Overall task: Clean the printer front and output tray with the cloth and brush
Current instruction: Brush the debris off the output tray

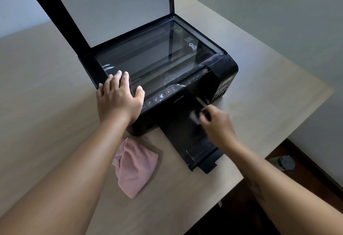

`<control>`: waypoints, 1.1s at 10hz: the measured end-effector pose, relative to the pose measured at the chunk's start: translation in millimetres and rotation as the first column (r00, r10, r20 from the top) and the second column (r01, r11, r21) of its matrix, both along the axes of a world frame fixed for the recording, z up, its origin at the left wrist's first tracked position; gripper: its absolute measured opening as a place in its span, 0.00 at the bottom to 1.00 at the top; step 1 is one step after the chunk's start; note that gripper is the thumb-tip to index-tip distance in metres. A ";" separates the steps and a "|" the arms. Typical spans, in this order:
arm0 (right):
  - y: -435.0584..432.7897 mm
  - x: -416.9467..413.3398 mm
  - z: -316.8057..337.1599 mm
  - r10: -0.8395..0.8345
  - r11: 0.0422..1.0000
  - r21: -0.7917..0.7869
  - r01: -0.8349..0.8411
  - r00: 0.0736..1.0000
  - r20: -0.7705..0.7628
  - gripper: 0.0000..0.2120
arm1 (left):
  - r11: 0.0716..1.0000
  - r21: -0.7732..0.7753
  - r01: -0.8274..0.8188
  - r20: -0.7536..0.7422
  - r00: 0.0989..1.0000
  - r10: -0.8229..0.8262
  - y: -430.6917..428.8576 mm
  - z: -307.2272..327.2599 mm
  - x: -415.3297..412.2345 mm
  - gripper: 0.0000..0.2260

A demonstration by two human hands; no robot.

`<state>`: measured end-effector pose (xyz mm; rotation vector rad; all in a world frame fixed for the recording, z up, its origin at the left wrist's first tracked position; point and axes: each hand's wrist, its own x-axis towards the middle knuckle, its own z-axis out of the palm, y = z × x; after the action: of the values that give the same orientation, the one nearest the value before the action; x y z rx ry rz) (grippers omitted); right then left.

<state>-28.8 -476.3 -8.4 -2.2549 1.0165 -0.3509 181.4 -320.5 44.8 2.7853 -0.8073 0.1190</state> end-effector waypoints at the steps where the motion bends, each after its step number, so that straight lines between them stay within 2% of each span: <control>1: -7.1 -9.1 -4.2 0.065 0.944 -0.306 -0.122 0.979 -0.192 0.06 | 1.000 0.007 0.000 -0.004 1.000 0.000 0.4 -0.6 1.1 0.29; 2: 47.0 -13.5 -7.6 0.484 0.827 -0.222 -0.517 0.855 -0.188 0.07 | 1.000 0.008 0.001 -0.005 1.000 -0.001 0.6 -0.7 0.7 0.29; 3: 52.0 -17.8 -1.1 0.537 0.842 0.073 -0.535 0.843 -0.018 0.07 | 1.000 0.009 0.002 -0.001 1.000 -0.002 0.6 -1.0 0.2 0.29; 4: -1.7 -29.2 -0.9 0.063 0.998 0.016 -0.063 0.998 -0.014 0.06 | 1.000 0.009 0.006 -0.004 1.000 -0.006 0.0 -0.7 0.5 0.30; 5: -26.5 -38.9 -5.2 -0.070 0.978 -0.205 0.033 0.982 -0.175 0.07 | 1.000 0.011 0.001 -0.001 1.000 -0.001 0.7 0.0 2.4 0.30; 6: 16.3 -35.3 -11.0 0.212 0.892 -0.333 -0.306 0.934 -0.288 0.05 | 1.000 0.014 0.002 -0.003 1.000 -0.002 0.9 -0.4 1.1 0.30; 7: 67.2 -38.8 -3.6 0.521 0.830 -0.131 -0.542 0.838 -0.164 0.05 | 1.000 0.012 0.007 0.001 1.000 -0.007 0.7 -0.9 0.3 0.30; 8: 53.2 -43.3 7.6 0.411 0.906 0.122 -0.405 0.911 -0.029 0.05 | 1.000 0.009 0.012 -0.001 1.000 -0.012 0.3 -0.2 0.3 0.30; 9: -2.1 -58.7 8.6 0.047 0.999 -0.011 -0.049 0.992 -0.116 0.06 | 1.000 0.012 0.011 -0.003 1.000 -0.011 0.0 0.1 1.0 0.30; 10: -6.3 -74.9 12.4 0.094 0.976 -0.170 -0.135 0.969 -0.228 0.10 | 1.000 0.013 0.009 -0.007 1.000 -0.009 0.4 0.0 1.5 0.30; 11: 33.9 -80.4 12.8 0.488 0.872 0.078 -0.483 0.847 -0.211 0.08 | 1.000 0.012 0.007 -0.005 1.000 -0.007 0.8 0.2 1.4 0.30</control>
<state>-109.3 -442.4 4.4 -2.4700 0.5084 0.1391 182.9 -319.7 45.1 2.7925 -0.8195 0.1060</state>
